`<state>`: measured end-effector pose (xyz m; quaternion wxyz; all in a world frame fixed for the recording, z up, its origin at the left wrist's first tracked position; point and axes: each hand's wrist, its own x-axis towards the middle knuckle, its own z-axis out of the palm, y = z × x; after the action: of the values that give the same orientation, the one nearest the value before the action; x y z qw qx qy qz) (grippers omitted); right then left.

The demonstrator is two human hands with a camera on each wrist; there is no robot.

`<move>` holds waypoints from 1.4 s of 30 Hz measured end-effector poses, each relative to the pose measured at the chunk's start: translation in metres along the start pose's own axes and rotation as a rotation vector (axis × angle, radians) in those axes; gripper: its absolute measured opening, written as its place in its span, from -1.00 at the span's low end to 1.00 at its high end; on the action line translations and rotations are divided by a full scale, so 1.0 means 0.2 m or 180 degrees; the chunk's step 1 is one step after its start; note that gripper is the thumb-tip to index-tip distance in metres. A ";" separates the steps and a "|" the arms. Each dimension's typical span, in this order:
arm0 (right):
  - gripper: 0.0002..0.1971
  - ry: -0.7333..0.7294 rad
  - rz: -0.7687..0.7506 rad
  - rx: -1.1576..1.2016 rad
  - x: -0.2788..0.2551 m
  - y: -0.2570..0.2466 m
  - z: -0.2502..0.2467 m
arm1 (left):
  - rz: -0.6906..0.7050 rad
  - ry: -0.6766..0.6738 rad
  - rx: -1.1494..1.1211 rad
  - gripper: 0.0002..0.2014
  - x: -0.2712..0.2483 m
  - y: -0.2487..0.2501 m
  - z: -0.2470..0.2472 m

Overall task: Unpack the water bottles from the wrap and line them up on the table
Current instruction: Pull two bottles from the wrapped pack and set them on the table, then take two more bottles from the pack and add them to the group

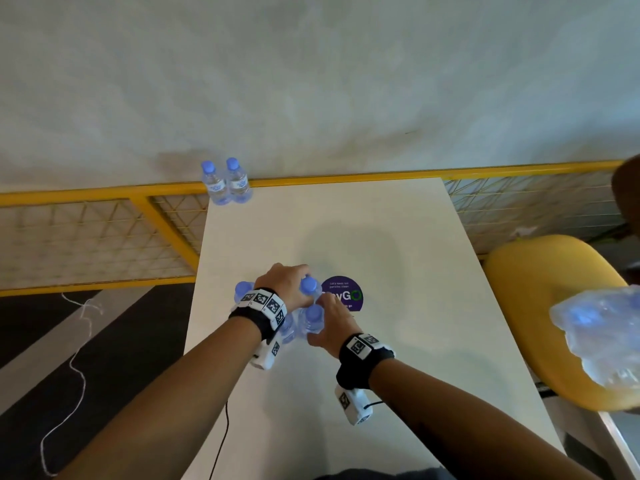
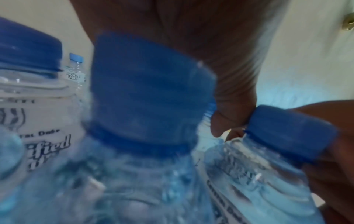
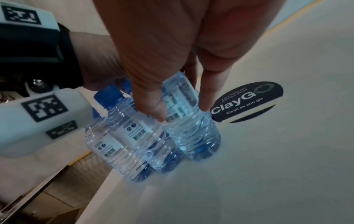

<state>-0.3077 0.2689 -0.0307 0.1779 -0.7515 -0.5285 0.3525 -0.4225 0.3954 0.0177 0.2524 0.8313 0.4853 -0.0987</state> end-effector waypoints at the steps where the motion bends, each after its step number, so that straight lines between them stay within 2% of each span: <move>1: -0.29 -0.0009 0.0019 0.0007 0.01 -0.01 0.00 | 0.0002 -0.0027 -0.0011 -0.59 0.01 0.00 0.00; 8: -0.31 -0.0071 0.0054 0.0009 0.01 0.01 0.01 | 0.0015 -0.0097 0.0022 -0.57 0.00 0.00 -0.03; 13: -0.25 -0.0042 -0.0091 -0.0029 0.00 0.06 0.00 | -0.0030 -0.0134 -0.0015 -0.50 -0.05 0.01 -0.05; 17: -0.19 -0.0231 -0.0171 0.0052 -0.04 0.15 -0.06 | -0.0027 -0.0095 -0.0074 -0.44 -0.11 0.04 -0.12; 20: -0.33 -0.0269 -0.0151 0.0138 -0.12 0.30 -0.17 | 0.0114 0.0151 -0.0294 -0.49 -0.16 0.17 -0.19; 23: -0.59 -0.0153 -0.0018 0.0280 -0.27 0.56 -0.33 | 0.0366 0.0287 -0.0826 -0.51 -0.17 0.44 -0.21; 25: -0.70 -0.0075 0.0185 0.0380 -0.40 0.74 -0.42 | 0.0594 0.0160 -0.1082 -0.51 -0.17 0.66 -0.17; 29: -0.88 0.0461 0.0758 0.0590 -0.74 1.19 -0.66 | 0.1114 -0.0519 -0.1108 -0.65 -0.17 1.25 0.10; 33: -0.92 0.1234 0.1441 0.0865 -1.14 1.64 -0.95 | 0.1524 -0.1288 -0.0806 -0.62 -0.21 1.84 0.47; 35: -0.91 0.1669 0.1792 0.0982 -1.30 1.88 -1.09 | 0.1676 -0.1651 -0.0797 -0.53 -0.24 2.12 0.67; 39: -0.96 0.2246 0.2150 0.1140 -1.48 2.34 -1.36 | 0.1508 -0.2258 -0.0991 -0.28 -0.25 2.56 1.05; 40: -0.96 0.2383 0.2181 0.1214 -1.50 2.42 -1.43 | 0.1426 -0.2323 -0.1055 -0.23 -0.24 2.66 1.14; 42: -0.83 0.2596 0.2172 0.1370 -1.46 2.56 -1.56 | 0.1127 -0.2254 -0.1233 -0.10 -0.23 2.83 1.28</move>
<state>0.2022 -0.1615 -0.0442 0.3925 -0.9016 -0.0609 0.1712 0.0596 0.0024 0.0013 0.5673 0.7539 0.2285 -0.2399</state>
